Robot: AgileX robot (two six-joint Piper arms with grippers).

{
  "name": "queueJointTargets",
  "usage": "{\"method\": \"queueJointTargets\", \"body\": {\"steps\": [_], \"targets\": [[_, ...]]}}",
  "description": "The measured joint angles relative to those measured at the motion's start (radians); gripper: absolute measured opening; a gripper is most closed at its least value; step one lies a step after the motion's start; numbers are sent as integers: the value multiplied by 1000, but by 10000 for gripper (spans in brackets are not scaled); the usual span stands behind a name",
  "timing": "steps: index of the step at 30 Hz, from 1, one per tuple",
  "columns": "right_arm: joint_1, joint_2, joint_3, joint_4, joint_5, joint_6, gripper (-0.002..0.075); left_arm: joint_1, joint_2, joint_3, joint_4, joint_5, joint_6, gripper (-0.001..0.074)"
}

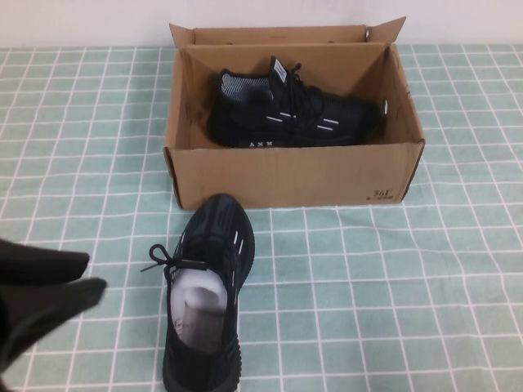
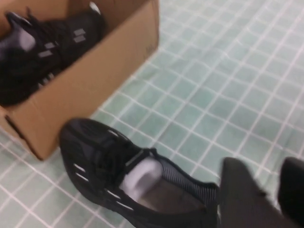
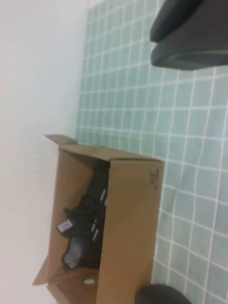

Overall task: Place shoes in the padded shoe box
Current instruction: Pick up the shoe from the table

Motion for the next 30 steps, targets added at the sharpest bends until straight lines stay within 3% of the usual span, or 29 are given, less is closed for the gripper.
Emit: {"method": "queueJointTargets", "body": {"steps": [4, 7, 22, 30], "targets": [[0, 0, 32, 2, -33, 0, -3, -53, 82, 0, 27, -4, 19, 328], [0, 0, 42, 2, -49, 0, -3, -98, 152, 0, 70, -37, 17, 393], [1, 0, 147, -14, -65, 0, -3, -273, 417, 0, 323, -272, -34, 421], [1, 0, 236, -20, -96, 0, -3, -332, 508, -87, 444, -270, -86, 421]]}}
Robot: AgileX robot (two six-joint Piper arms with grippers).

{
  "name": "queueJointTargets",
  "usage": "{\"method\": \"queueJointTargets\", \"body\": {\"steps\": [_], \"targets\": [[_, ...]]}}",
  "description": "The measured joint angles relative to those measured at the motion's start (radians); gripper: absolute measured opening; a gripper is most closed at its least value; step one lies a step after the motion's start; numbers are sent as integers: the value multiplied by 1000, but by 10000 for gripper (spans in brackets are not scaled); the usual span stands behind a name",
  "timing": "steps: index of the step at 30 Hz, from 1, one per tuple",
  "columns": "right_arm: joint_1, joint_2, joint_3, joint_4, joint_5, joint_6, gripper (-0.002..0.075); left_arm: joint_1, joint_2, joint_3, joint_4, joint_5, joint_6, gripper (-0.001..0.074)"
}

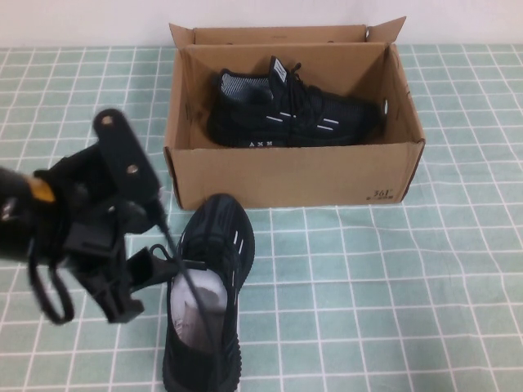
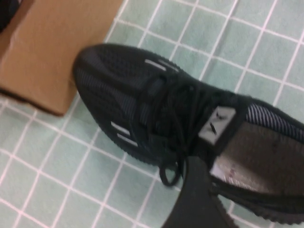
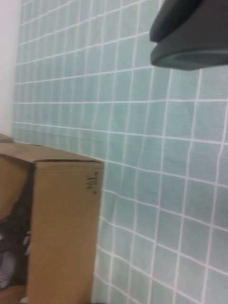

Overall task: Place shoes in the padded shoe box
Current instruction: Pick up the shoe from the table

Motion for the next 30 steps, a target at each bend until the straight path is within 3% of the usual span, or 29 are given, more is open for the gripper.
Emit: {"method": "queueJointTargets", "body": {"steps": [14, 30], "targets": [[0, 0, 2, -4, -9, 0, -3, -208, 219, -121, 443, 44, -260, 421], [0, 0, 2, -2, -9, 0, -3, -214, 259, -121, 423, -16, -278, 421]]}}
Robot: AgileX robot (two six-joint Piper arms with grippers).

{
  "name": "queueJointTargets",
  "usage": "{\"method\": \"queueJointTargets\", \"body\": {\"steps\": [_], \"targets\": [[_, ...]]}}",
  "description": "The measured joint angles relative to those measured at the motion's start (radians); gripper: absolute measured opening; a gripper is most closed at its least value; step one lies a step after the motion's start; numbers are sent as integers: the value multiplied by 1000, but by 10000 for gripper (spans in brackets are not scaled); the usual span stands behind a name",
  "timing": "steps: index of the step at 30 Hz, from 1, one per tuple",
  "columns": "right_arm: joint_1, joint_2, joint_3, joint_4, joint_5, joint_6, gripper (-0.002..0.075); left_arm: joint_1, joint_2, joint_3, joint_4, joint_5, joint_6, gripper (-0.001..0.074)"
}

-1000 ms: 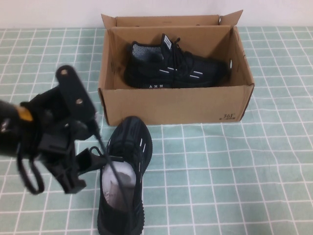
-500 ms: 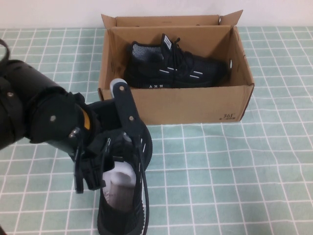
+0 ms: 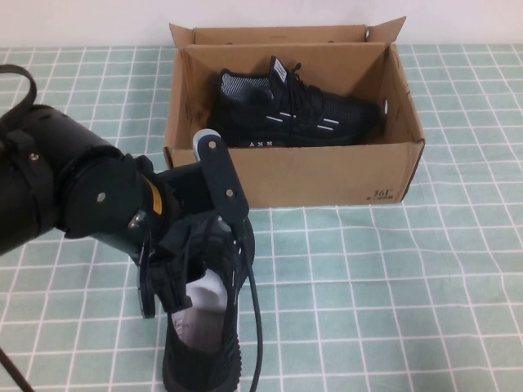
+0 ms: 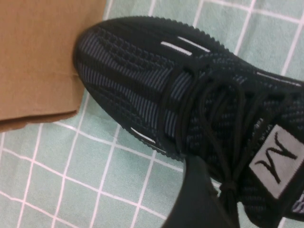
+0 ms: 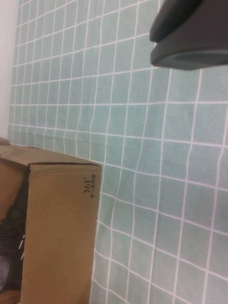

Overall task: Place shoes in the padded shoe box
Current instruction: Pick up the shoe from the table

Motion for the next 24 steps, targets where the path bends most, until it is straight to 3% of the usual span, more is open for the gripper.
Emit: {"method": "queueJointTargets", "body": {"steps": [12, 14, 19, 24], "targets": [[0, 0, 0, 6, 0, 0, -3, 0, 68, -2, 0, -10, 0, 411], [0, 0, 0, 6, 0, 0, -4, 0, 70, -2, 0, -10, -10, 357], [0, 0, 0, 6, 0, 0, -4, 0, 70, -2, 0, 5, -26, 86], [0, 0, 0, 6, 0, 0, -5, 0, 70, -2, -16, 25, -30, 11]]}}
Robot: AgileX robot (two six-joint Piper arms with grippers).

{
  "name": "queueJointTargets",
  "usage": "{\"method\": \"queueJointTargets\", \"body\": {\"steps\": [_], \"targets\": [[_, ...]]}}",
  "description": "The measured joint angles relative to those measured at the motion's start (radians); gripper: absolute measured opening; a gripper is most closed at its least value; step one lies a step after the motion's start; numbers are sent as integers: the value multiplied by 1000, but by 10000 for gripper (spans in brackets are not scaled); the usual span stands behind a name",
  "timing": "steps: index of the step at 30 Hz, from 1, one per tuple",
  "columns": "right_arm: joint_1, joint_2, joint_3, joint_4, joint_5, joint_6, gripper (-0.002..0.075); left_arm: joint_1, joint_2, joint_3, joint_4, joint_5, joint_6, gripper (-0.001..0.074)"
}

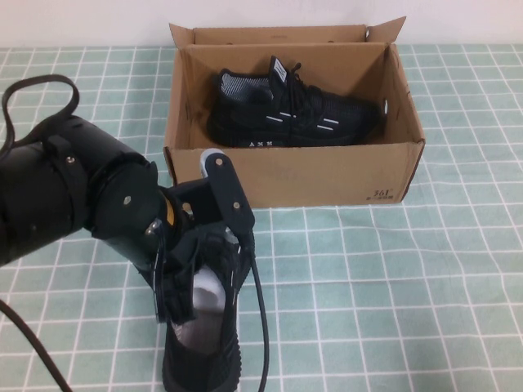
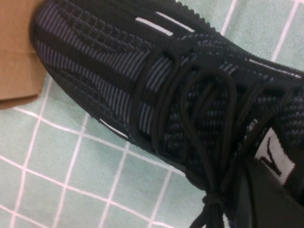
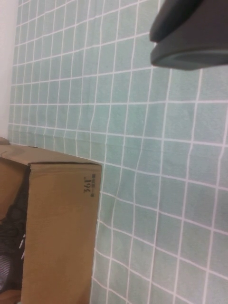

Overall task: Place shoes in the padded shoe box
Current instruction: Pick up the shoe from the table, then place the shoe in the shoe box

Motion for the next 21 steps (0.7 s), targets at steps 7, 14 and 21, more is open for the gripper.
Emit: {"method": "queueJointTargets", "body": {"steps": [7, 14, 21], "targets": [[0, 0, 0, 0, 0, 0, -5, 0, 2, -13, -82, 62, -12, 4], [0, 0, 0, 0, 0, 0, -5, 0, 7, -159, -174, 201, -160, 2], [2, 0, 0, -2, 0, 0, -7, 0, 7, -395, -240, 314, -374, 2]]}}
